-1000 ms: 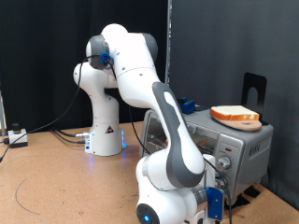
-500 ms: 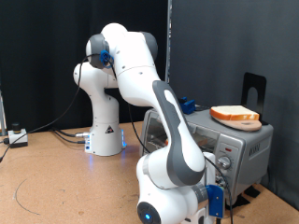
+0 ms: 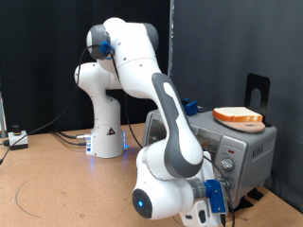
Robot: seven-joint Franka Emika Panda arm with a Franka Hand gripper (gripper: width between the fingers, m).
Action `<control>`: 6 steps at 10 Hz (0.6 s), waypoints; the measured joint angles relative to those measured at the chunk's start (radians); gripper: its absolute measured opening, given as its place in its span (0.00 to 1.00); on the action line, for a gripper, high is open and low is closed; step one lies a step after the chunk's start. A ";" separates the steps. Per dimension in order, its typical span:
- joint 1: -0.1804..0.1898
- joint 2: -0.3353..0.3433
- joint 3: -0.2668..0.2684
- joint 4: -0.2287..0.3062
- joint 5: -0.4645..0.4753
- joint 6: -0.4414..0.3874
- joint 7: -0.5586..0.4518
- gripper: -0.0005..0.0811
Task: Make a piece of toast with the oven
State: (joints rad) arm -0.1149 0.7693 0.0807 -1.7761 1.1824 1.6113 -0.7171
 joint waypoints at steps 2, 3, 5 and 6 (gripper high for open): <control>-0.001 -0.010 0.000 -0.017 0.014 0.013 -0.034 0.12; -0.002 -0.011 0.000 -0.020 0.018 0.013 -0.046 0.12; -0.002 -0.011 0.000 -0.021 0.018 0.013 -0.046 0.12; -0.003 -0.011 0.000 -0.021 0.018 0.013 -0.045 0.12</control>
State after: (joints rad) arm -0.1175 0.7578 0.0805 -1.7968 1.2009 1.6246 -0.7626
